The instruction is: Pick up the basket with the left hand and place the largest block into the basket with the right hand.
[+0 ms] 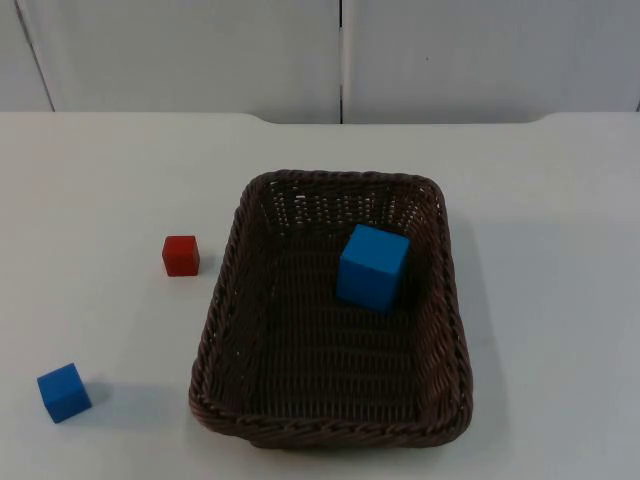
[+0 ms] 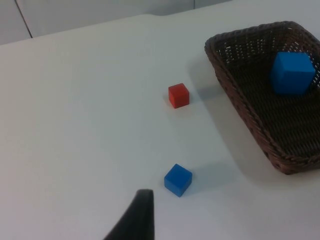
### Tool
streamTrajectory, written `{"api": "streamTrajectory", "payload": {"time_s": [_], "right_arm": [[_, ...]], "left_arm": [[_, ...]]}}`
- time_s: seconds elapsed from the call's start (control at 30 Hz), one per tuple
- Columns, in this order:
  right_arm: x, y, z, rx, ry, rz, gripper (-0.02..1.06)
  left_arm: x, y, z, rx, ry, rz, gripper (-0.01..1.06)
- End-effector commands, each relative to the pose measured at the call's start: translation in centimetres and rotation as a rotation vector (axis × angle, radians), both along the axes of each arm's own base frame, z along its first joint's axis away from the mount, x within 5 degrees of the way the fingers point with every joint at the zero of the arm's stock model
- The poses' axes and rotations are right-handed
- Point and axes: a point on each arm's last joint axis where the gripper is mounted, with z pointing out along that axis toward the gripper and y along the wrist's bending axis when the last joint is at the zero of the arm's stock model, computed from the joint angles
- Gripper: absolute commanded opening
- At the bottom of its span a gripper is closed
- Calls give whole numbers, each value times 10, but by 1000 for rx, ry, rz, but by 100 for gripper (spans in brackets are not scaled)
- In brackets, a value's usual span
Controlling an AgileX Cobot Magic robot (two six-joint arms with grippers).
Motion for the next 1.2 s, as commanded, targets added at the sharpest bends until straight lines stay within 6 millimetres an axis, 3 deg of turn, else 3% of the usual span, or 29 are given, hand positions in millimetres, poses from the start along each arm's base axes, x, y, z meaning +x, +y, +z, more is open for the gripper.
{"api": "streamTrajectory", "payload": {"time_s": [0.0, 0.3, 0.87, 1.17], "right_arm": [[1, 1, -1, 8, -5, -3, 105], [1, 1, -1, 11, -2, -5, 105], [1, 1, -1, 11, -2, -5, 105], [1, 1, -1, 11, -2, -9, 105]], "left_arm": [[0, 0, -1, 0, -1, -4, 105], [0, 0, -1, 0, -1, 21, 105], [0, -1, -1, 0, -1, 318, 105], [0, -1, -1, 0, -1, 333, 105]]}}
